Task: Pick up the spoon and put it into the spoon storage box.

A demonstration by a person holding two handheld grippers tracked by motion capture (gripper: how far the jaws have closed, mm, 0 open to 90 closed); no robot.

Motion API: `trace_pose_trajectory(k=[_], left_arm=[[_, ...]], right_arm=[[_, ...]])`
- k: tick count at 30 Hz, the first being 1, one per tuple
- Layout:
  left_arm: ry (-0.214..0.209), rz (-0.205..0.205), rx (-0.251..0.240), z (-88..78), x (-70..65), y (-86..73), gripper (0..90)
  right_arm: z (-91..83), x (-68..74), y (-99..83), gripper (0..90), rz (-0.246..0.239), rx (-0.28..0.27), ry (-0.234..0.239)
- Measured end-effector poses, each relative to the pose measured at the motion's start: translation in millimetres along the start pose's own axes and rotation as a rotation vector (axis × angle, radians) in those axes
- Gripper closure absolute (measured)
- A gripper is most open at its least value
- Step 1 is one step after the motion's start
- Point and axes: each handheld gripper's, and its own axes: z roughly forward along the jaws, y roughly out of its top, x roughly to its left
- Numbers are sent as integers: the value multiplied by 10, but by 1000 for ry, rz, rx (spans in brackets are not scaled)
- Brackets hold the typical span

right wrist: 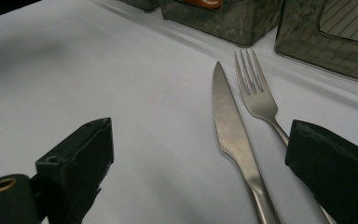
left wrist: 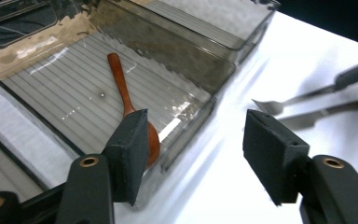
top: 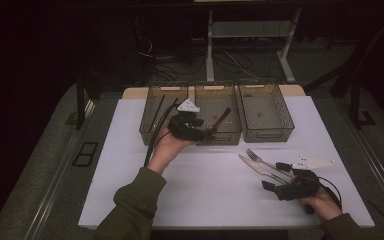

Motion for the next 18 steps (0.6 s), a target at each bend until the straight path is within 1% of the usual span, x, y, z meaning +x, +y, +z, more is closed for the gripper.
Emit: trace_pose_trajectory(k=[2,3,5,8,14,18], left_arm=[[-12,5,-14,-54,-34,-63,377],[-16,9,-8,-86,-47,-95,370],[-24,3,-20,-134,-84,-175,354],[-24,7,-27,-209,-125,-309,326],[-8,-8,-57,-372,-162,-617,287],[-29,-20,-70,-455,-196,-790,263]], right_arm=[[-4,2,-3,70,-3,2,3],[-7,3,-7,70,-7,1,3],[-14,5,-10,70,-9,1,4],[-26,13,-12,70,-3,1,7],[-32,9,-16,70,-10,-3,4],[-32,18,-16,70,-10,-4,2]])
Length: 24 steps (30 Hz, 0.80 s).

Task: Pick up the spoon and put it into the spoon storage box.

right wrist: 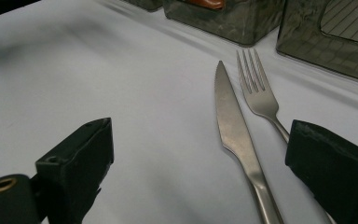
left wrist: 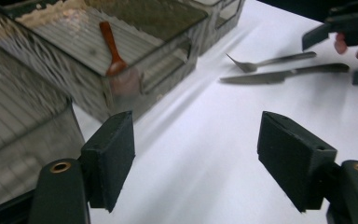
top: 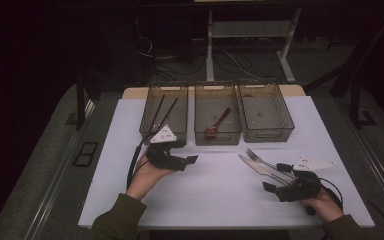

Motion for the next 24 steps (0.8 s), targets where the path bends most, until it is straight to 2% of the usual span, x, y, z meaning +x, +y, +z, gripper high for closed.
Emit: trace_pose_trajectory(k=[7,13,18,22,24], left_arm=[[-2,11,-13,-112,-84,-249,198],[32,5,-37,-203,-121,-404,134],[36,-9,-33,-263,-146,-499,0],[26,-33,-20,-285,-154,-584,0],[38,-34,-13,-296,-159,-608,0]], right_arm=[[3,5,1,70,1,0,2],[2,10,2,70,-3,0,2],[-1,15,5,70,-7,-2,4],[-10,15,7,70,-11,-10,4],[-17,18,8,70,-12,-9,8]])
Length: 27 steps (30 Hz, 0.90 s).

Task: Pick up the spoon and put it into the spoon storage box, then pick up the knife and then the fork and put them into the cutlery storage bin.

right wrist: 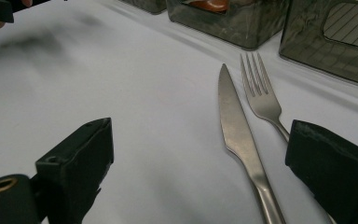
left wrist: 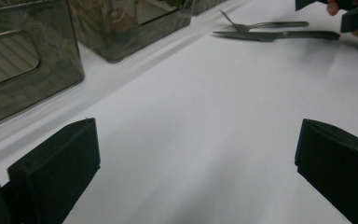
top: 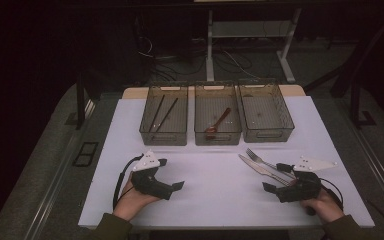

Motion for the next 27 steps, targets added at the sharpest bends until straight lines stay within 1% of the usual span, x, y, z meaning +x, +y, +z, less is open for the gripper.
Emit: trace_pose_trajectory(k=[5,7,13,15,18,20,23,25,27], left_arm=[[7,-8,-11,-17,5,-17,0],[2,-7,-4,-11,8,-21,0],[10,-14,3,10,14,-34,0],[3,-15,5,12,15,-32,0],[1,-9,5,19,10,-29,0],[-3,-5,13,25,8,-33,0],[8,14,18,20,-8,-30,0],[10,13,8,16,-20,-27,0],[11,16,1,12,-28,-27,0]], right_arm=[[-23,-7,8,70,4,-1,-11],[-34,-9,14,70,-9,2,-8],[-73,-16,69,70,-39,4,-22],[-94,-28,93,69,-55,5,-25],[-128,-53,139,70,-75,38,-38],[-141,-75,165,70,-75,66,-50],[-146,-95,196,70,-87,86,-47],[-139,-96,217,70,-91,96,-55],[-138,-107,240,70,-89,96,-52]])
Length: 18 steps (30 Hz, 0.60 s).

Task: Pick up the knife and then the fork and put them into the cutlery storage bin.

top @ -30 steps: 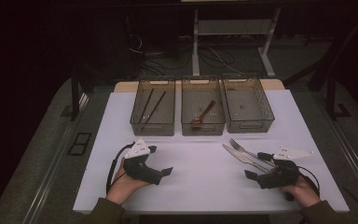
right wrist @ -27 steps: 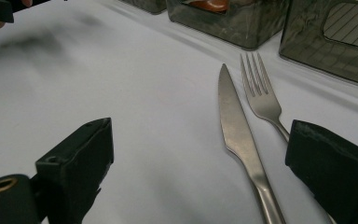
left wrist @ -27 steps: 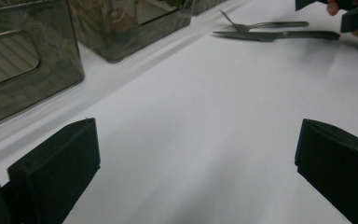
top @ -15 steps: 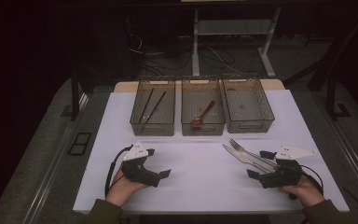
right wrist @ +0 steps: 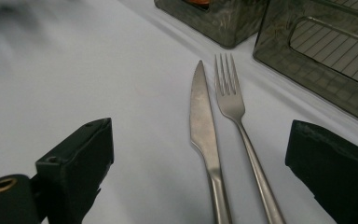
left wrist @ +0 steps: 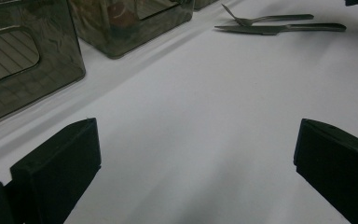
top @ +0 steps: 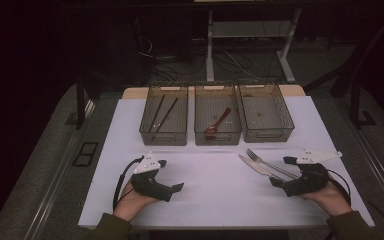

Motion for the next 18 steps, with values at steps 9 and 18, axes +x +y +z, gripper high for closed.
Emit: trace_pose_trajectory(k=[9,18], left_arm=[[0,5,-13,-5,-8,10,0],[3,4,-9,-8,6,15,0]], right_arm=[[38,-180,123,71,31,-8,33],[141,-350,232,71,46,33,39]])
